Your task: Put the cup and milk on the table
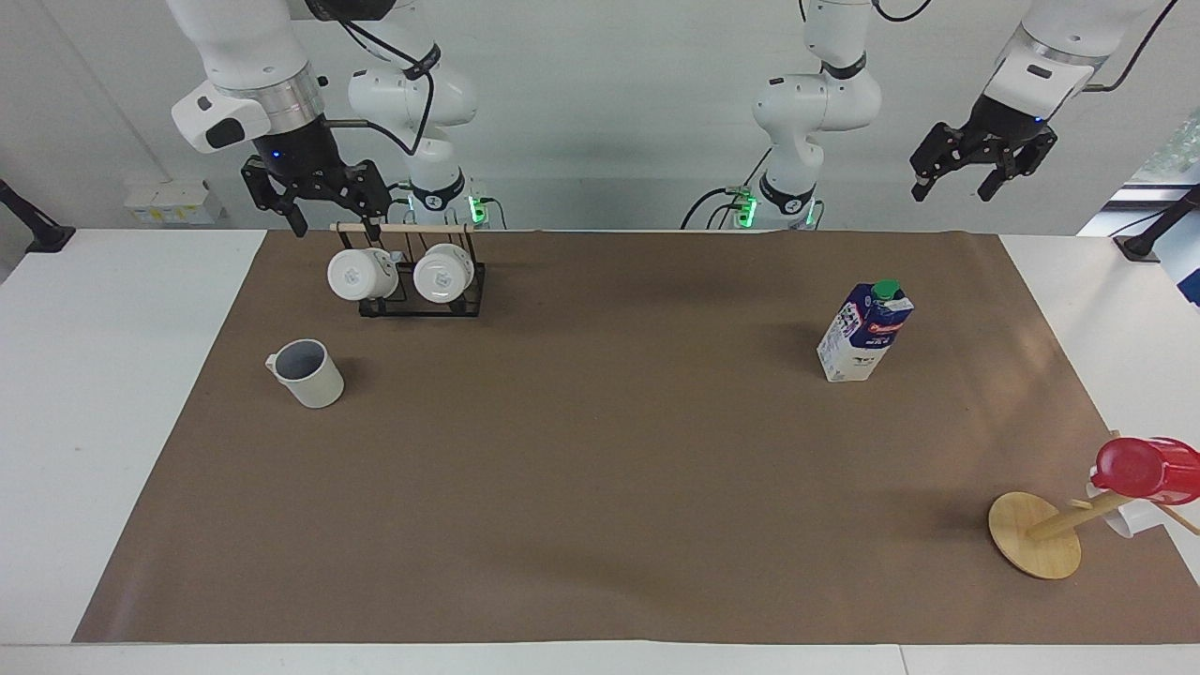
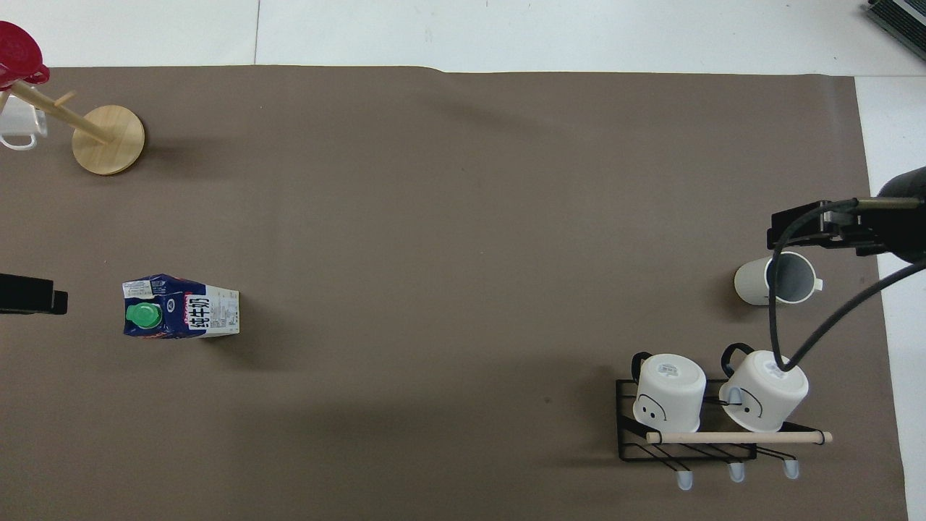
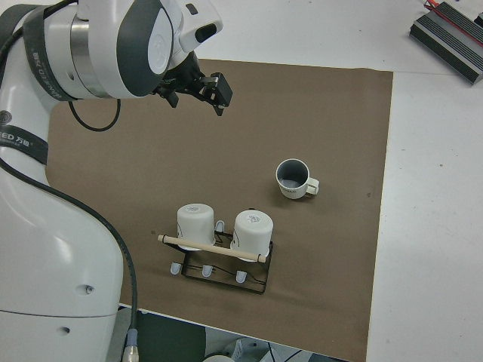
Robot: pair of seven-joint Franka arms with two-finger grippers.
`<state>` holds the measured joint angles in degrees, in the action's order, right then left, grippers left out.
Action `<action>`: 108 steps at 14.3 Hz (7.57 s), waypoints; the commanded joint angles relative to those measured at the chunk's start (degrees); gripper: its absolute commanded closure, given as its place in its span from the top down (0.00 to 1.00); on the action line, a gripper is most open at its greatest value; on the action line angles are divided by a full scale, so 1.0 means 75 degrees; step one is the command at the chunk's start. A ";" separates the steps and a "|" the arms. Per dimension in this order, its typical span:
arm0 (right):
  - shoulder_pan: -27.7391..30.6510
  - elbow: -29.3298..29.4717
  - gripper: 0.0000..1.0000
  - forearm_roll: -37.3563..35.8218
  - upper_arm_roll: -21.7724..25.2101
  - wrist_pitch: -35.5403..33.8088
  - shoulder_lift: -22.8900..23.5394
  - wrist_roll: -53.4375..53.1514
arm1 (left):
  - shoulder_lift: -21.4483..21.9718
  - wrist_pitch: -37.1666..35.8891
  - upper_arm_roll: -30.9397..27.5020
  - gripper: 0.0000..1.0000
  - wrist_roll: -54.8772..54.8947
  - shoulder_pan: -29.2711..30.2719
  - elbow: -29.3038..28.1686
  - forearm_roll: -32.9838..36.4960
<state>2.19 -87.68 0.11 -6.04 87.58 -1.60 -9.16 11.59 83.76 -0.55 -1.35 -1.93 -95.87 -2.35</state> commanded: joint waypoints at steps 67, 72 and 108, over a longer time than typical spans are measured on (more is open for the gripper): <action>0.1328 -0.3650 0.00 -0.0249 -0.0109 0.5854 0.1292 0.1503 | 0.0505 0.5378 0.0214 1.00 0.0847 -0.0012 -0.5194 0.0302; 0.0251 -0.3369 0.00 -0.0260 -0.0120 0.5854 0.1268 0.0184 | 0.0446 0.5507 0.0214 0.93 0.1081 -0.0001 -0.5147 0.0302; -0.5389 -0.1305 0.24 -0.0893 -0.0167 0.5409 0.3764 -0.7709 | 0.0329 0.3339 0.0226 0.52 -0.1531 -0.0715 -0.2768 -0.0916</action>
<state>-38.68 -95.45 -6.07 -7.01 126.18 27.44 -65.98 14.46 110.27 1.76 -11.22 -5.87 -117.87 -8.17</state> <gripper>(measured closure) 0.925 0.471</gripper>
